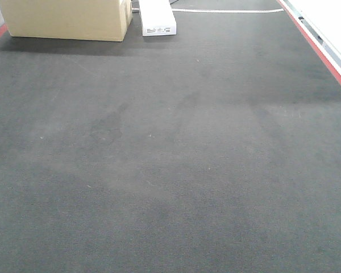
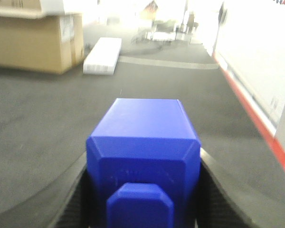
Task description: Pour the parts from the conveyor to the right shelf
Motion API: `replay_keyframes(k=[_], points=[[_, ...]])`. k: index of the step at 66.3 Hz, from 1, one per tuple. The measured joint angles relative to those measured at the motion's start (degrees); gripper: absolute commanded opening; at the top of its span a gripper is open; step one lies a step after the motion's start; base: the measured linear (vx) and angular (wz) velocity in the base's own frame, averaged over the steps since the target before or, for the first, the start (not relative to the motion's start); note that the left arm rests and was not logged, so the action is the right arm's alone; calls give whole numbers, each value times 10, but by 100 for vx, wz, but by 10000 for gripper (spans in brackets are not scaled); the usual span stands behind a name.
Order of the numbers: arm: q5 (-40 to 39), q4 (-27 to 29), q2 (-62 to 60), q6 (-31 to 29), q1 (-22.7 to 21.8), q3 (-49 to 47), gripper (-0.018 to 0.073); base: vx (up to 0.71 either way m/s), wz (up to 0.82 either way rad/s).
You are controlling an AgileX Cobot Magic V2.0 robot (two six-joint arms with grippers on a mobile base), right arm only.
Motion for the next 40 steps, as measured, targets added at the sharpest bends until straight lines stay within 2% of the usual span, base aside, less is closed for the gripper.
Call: replay_keyframes(k=[14,40], points=[[-60,0,-36,0,0,25,-8,0,0],[-64,0,-36,0,0,25,-8,0,0]])
